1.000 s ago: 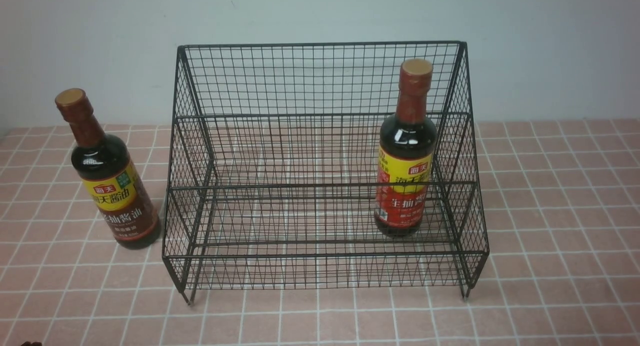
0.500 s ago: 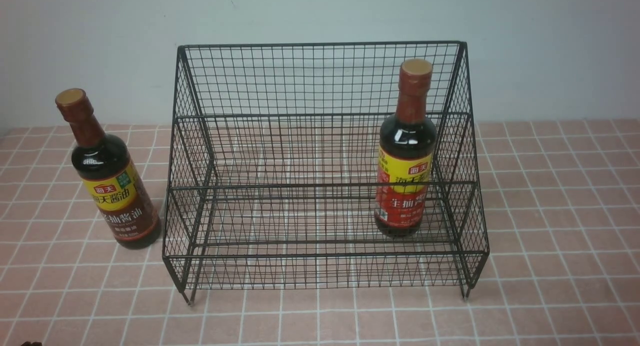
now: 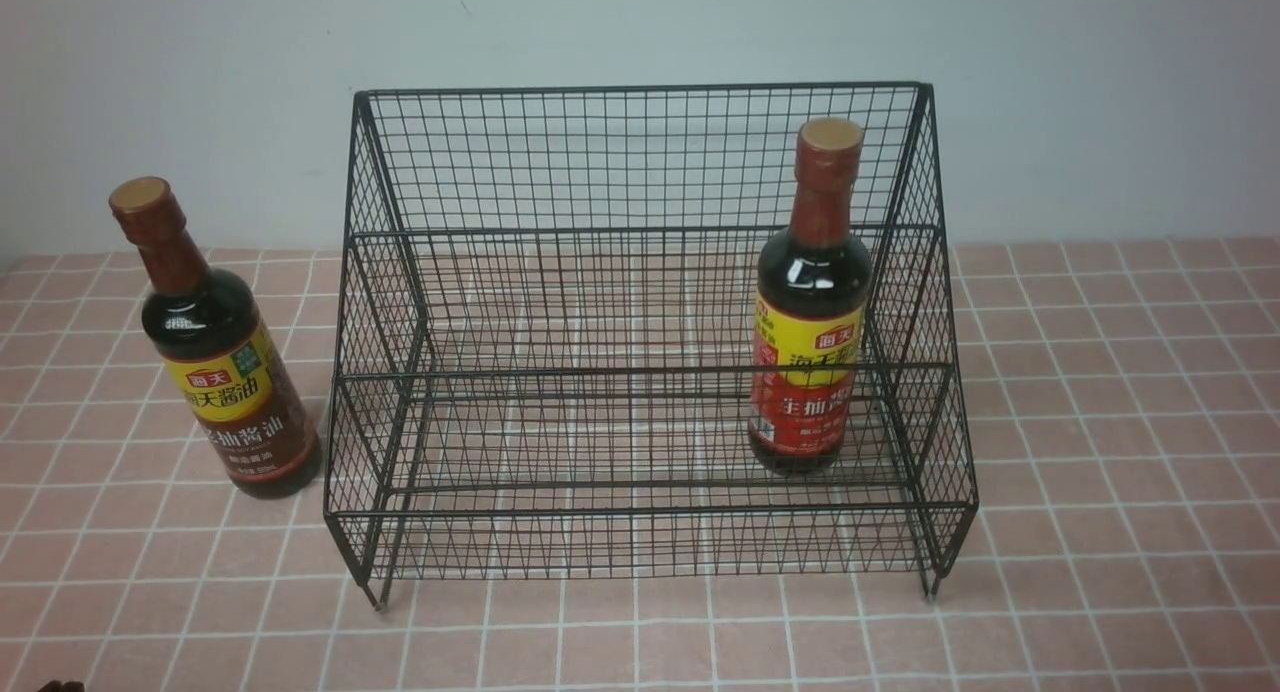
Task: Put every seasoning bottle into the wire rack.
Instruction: Use the left arm to grab the condiment bottle closest to it
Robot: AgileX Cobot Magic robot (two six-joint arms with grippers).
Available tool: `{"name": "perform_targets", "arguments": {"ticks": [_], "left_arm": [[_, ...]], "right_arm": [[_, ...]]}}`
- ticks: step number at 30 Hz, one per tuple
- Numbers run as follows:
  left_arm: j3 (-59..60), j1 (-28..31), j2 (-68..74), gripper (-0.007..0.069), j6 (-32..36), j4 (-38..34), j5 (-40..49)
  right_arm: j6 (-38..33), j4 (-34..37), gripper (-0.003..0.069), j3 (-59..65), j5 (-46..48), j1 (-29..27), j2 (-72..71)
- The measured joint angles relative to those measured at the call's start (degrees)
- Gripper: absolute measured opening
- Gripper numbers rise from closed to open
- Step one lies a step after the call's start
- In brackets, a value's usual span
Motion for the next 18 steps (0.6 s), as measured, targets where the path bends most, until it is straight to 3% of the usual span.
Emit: {"name": "perform_targets", "arguments": {"ticks": [5,10,13,18], "left_arm": [[0.05,0.0,0.0,-0.0007,-1.25,-9.27,-13.5],[0.05,0.0,0.0,-0.0007,-2.17,-16.58,-34.89],[-0.25,0.0,0.72,-0.0007,-2.37,-15.69,-44.61],[-7.1,0.0,13.94,-0.0007,-2.41,-4.7,-44.86]], "right_arm": [[0.0,0.0,-0.0008,0.0,0.0,0.0,0.0],[0.0,0.0,-0.0008,0.0,0.0,0.0,0.0],[0.0,0.0,-0.0008,0.0,0.0,0.0,0.0],[-0.05,0.0,-0.0008,0.0,0.0,0.0,0.0]]}}
